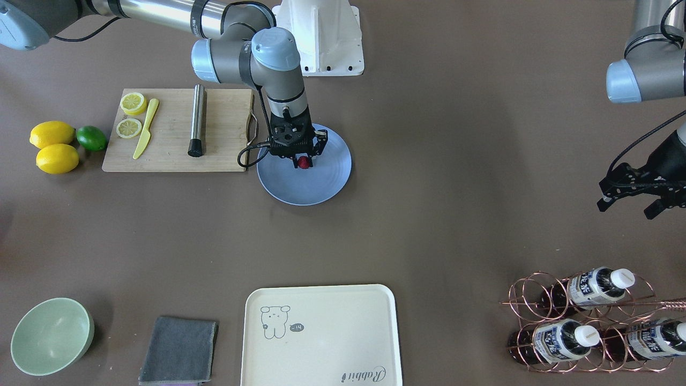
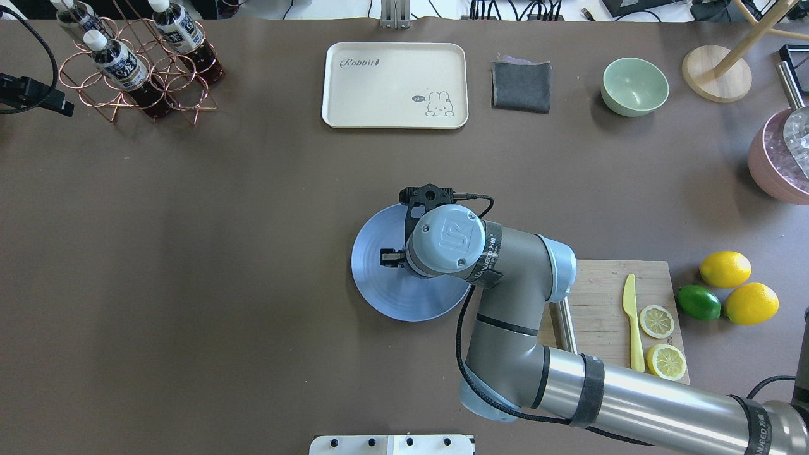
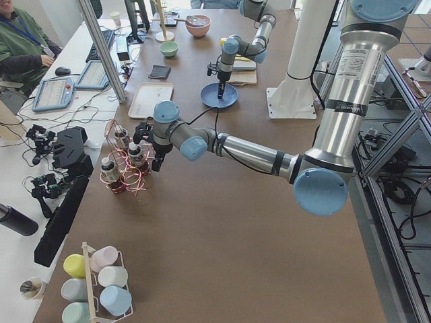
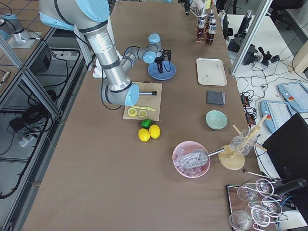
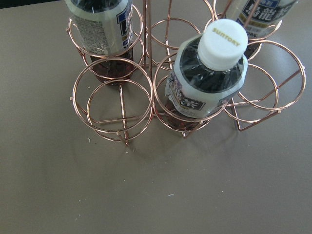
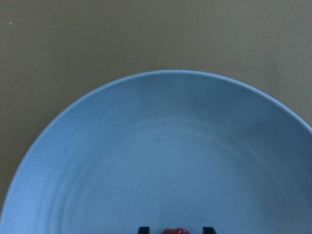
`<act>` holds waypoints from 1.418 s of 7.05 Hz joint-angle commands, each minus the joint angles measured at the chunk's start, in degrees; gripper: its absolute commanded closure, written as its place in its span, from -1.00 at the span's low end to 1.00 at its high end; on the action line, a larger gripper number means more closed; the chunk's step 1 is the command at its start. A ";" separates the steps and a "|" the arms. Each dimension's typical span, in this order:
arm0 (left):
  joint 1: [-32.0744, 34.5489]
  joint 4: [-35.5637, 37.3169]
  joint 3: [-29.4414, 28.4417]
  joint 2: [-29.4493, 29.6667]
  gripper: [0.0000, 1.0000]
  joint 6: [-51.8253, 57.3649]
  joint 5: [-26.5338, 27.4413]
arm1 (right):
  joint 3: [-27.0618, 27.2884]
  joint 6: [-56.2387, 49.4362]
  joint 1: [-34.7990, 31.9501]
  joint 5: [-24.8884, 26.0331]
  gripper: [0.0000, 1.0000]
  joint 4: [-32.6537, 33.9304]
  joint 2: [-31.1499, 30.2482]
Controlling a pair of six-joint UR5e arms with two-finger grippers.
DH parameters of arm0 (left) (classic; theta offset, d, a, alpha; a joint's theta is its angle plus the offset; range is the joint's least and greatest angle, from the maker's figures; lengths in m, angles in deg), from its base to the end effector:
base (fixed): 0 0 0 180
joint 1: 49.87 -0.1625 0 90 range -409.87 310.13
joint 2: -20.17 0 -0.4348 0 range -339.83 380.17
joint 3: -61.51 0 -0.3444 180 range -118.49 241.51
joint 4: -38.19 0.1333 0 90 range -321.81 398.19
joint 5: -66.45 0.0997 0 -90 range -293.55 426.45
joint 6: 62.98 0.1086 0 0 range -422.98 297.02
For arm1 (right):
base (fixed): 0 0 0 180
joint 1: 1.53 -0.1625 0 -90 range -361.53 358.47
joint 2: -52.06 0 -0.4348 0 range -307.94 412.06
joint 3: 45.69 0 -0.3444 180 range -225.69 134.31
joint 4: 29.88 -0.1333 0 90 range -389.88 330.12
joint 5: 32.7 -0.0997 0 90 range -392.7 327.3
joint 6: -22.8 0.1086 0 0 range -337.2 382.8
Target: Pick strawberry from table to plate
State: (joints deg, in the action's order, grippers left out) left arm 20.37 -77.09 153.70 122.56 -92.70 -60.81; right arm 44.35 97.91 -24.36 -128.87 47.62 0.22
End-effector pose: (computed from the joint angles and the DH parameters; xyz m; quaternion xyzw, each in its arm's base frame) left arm 0.1253 -0.5485 0.5029 0.1677 0.4079 0.0311 0.8969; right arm -0.5851 -0.3783 0.2826 0.0922 -0.4203 0.0395 0.9018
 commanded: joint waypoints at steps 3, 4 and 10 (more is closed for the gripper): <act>-0.01 3.37 0.09 2.36 -0.96 0.02 0.00 | 2.75 0.04 -3.78 -2.86 -1.00 0.89 -0.01; 0.08 4.09 0.18 2.81 -0.96 -0.07 0.00 | 6.07 0.04 -7.11 -7.67 -1.00 3.60 -0.62; 21.48 25.41 1.31 0.20 -0.96 31.42 -2.72 | 19.29 -36.51 -30.90 -20.53 -1.00 20.68 -22.45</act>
State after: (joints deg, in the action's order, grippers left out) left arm 36.35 -56.94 154.76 124.14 -69.55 -63.47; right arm 63.44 73.33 -48.85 -147.34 68.39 -15.36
